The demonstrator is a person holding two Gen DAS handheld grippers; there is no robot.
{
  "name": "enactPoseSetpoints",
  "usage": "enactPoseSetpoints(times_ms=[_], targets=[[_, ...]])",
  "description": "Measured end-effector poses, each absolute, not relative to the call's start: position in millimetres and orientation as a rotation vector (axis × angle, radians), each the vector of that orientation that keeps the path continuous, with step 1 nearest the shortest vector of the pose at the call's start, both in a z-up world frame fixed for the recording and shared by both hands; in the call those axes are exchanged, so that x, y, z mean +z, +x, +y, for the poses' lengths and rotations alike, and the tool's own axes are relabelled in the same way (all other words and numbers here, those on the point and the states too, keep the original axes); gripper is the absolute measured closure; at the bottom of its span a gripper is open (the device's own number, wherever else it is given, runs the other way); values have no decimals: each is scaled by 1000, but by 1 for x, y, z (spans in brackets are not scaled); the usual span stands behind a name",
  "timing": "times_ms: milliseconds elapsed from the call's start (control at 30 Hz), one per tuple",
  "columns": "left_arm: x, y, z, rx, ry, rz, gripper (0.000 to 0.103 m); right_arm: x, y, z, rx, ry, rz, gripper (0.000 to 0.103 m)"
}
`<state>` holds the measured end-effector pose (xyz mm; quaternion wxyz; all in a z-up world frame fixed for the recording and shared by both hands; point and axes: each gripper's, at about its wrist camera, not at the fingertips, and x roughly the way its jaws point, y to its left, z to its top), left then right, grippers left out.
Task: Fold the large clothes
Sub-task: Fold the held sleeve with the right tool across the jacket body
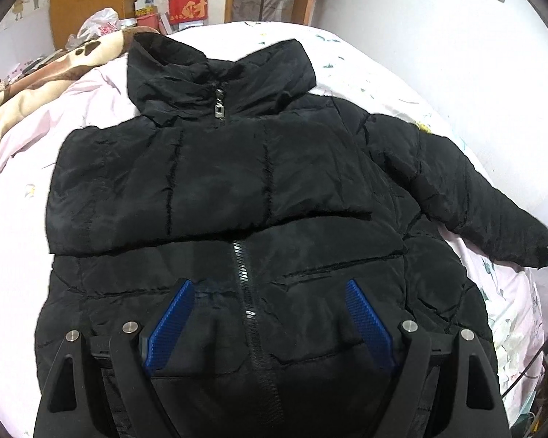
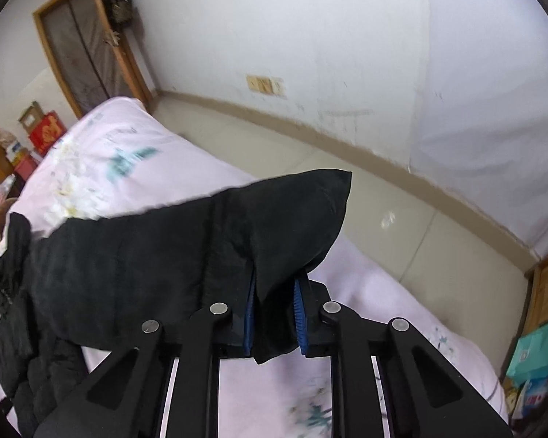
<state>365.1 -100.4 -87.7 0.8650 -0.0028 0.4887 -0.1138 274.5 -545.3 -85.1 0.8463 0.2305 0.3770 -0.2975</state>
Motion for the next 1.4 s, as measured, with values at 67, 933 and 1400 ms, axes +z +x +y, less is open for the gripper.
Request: enactPoseSetpoints(times_ms=[67,933,1400], targets=[[-83,365,-93,-230,-16,1014,18,-64,279,-532,-595,448,763,86],[-69,368,30,-114,-147,976,19,-13,420,-233,63,165,759,86],[-91,375,56,-124,-209,1008,18,-77,448,-151,222,179,906,86]])
